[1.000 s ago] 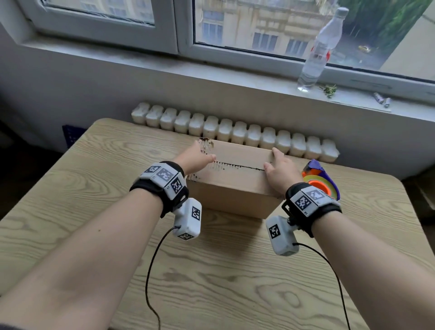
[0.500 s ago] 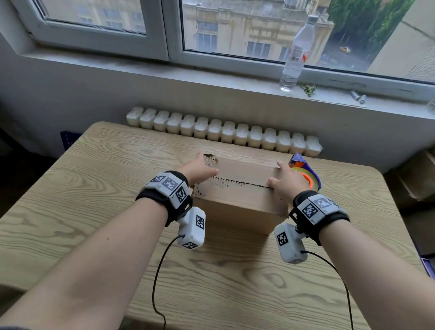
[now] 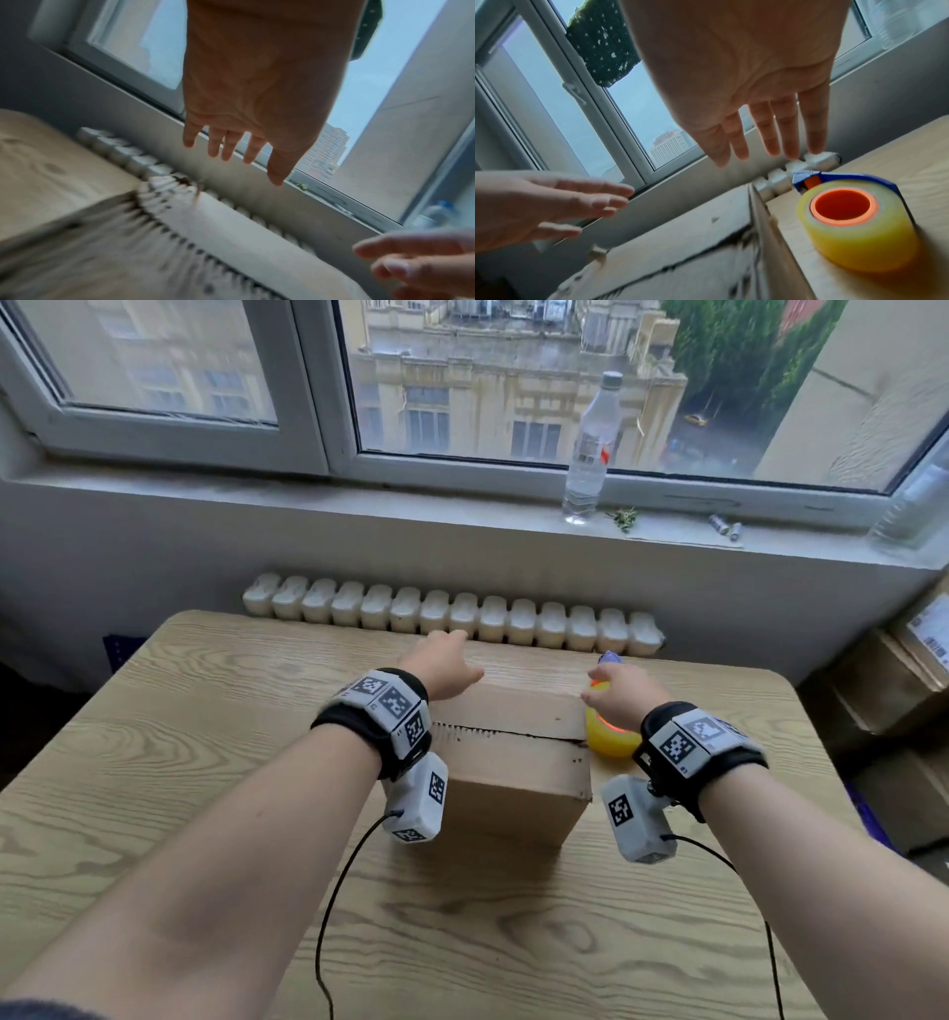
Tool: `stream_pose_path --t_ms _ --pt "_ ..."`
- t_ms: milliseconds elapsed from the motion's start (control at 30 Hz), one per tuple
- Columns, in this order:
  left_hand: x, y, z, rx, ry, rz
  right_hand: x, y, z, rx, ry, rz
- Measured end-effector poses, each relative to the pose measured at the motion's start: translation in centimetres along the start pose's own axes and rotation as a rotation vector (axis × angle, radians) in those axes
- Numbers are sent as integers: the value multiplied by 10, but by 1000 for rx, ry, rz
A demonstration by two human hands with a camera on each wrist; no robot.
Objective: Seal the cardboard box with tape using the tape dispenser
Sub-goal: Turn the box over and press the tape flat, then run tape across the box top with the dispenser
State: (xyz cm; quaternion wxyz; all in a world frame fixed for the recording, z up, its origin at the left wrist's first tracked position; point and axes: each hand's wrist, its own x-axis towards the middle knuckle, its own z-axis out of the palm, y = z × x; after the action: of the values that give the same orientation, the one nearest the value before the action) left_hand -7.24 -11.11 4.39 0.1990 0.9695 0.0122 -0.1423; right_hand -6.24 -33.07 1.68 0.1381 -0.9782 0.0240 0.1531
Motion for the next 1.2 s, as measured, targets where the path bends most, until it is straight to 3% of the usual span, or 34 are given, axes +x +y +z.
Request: stream_pose_path --t_ms 200,500,900,1200 --pt "41 86 16 316 75 287 18 37 -24 -30 61 21" --pt "113 176 54 438 -142 303 77 90 -28 63 64 122" --pt "178 185 113 506 -337 230 139 123 40 151 -155 181" --pt "189 178 120 459 -360 185 146 133 48 120 -133 268"
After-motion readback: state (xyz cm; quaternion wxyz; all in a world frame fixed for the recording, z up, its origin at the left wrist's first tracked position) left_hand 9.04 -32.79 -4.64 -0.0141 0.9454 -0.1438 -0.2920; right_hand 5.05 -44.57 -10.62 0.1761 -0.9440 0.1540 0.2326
